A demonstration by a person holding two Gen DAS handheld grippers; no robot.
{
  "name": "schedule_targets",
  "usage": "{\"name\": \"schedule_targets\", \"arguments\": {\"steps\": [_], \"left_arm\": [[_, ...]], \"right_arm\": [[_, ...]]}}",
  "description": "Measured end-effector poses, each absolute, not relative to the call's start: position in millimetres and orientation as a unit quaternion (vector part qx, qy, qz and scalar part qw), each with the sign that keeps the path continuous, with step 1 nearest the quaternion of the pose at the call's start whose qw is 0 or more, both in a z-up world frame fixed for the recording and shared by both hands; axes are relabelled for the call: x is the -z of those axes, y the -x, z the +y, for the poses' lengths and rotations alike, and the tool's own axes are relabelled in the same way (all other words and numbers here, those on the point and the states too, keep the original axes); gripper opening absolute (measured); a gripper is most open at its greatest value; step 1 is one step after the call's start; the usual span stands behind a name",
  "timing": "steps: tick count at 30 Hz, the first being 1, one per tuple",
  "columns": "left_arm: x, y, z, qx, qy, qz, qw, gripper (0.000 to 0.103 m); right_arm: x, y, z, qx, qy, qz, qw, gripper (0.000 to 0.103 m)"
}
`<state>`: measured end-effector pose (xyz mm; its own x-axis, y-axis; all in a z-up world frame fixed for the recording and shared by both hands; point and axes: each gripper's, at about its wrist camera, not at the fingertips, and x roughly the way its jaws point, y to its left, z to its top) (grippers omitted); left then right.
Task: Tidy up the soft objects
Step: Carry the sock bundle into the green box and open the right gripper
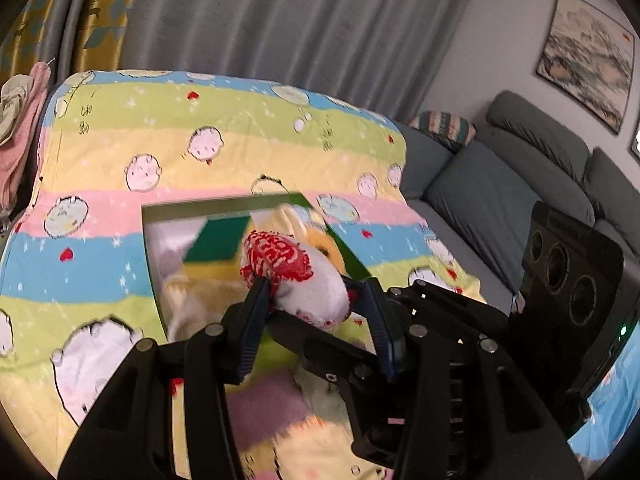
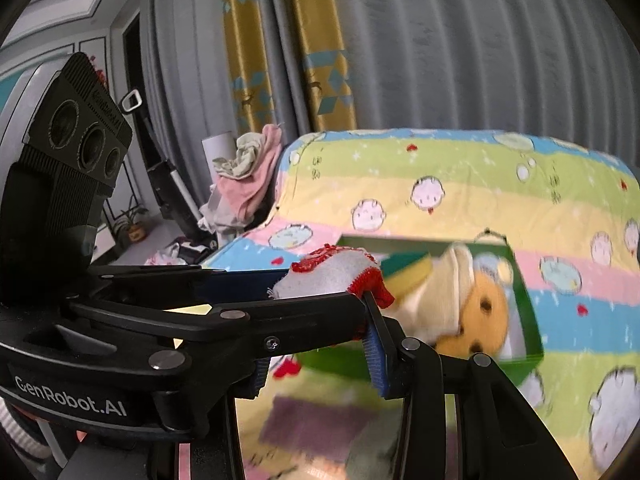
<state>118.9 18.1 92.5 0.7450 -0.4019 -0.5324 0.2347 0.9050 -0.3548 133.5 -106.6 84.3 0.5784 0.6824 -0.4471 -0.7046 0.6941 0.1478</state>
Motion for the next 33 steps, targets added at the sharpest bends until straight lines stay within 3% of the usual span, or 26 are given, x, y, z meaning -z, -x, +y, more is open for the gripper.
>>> {"name": "schedule_targets", "arguments": {"steps": [6, 21, 23, 27, 31, 33], "left_arm": [[-99, -161, 40, 0.164, 0.153, 0.32, 0.921, 0.045], [-9, -228, 65, 0.113, 0.218, 0.421, 0.873, 0.048], [-6, -230, 65, 0.109, 0.217, 0.424, 0.873, 0.052], [-8, -226, 63, 0.098, 0.205, 0.426, 0.876, 0.066], [-16, -216, 62, 0.092, 0.193, 0.419, 0.882, 0.086], [-21, -211, 59, 0.089, 0.181, 0.416, 0.886, 0.09]], "right_arm": [[-89, -176, -87, -0.392, 0.018, 0.252, 0.885, 0.042], [-11, -238, -48, -0.359, 0.039, 0.365, 0.858, 0.042], [-10, -238, -49, -0.357, 0.04, 0.369, 0.857, 0.044], [-11, -235, -54, -0.338, 0.048, 0.374, 0.862, 0.065], [-16, -224, -61, -0.322, 0.066, 0.367, 0.87, 0.066], [-20, -216, -66, -0.31, 0.074, 0.362, 0.876, 0.066]]}}
